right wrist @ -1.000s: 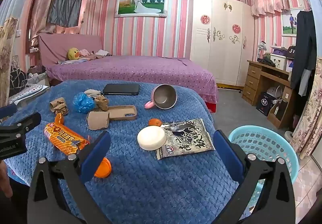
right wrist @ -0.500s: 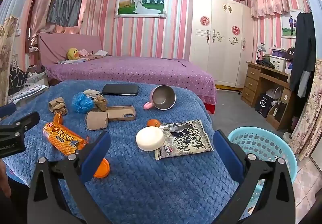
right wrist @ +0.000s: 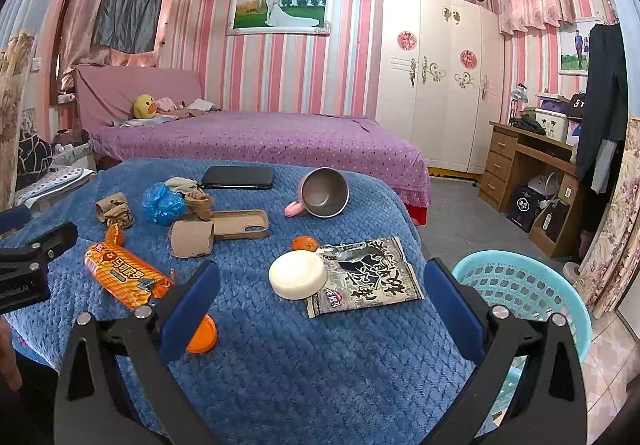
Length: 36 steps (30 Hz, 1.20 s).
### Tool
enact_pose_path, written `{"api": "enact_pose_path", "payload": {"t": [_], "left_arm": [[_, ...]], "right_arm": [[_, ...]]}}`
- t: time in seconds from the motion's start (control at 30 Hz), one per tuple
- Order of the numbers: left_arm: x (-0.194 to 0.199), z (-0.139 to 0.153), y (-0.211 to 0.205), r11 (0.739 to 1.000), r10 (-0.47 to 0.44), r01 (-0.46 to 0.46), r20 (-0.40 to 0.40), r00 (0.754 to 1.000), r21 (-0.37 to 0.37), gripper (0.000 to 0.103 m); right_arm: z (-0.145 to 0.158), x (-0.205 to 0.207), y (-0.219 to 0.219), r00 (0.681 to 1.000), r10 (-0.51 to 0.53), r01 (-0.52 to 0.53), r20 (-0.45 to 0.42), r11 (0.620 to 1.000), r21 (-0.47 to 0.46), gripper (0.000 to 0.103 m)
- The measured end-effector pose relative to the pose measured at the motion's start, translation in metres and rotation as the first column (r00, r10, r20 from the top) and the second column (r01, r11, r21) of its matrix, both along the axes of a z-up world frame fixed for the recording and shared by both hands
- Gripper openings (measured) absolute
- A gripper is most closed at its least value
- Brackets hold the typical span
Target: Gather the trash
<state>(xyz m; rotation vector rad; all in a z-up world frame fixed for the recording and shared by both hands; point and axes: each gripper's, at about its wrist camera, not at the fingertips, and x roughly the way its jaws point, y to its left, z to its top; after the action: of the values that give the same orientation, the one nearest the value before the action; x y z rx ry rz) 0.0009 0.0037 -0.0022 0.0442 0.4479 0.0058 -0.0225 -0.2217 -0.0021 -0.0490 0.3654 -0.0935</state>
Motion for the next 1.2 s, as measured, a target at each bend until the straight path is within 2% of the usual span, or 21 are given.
{"api": "enact_pose_path", "payload": {"t": [1.2], "left_arm": [[0.0013, -0.0003, 0.0033, 1.0, 0.01, -0.01, 0.004, 1.0, 0.003, 0.098]], "right_arm": [[-0.0064, 0.0044, -0.0026, 1.0, -0.007, 0.007, -0.007, 1.0, 0.004, 0.099]]}}
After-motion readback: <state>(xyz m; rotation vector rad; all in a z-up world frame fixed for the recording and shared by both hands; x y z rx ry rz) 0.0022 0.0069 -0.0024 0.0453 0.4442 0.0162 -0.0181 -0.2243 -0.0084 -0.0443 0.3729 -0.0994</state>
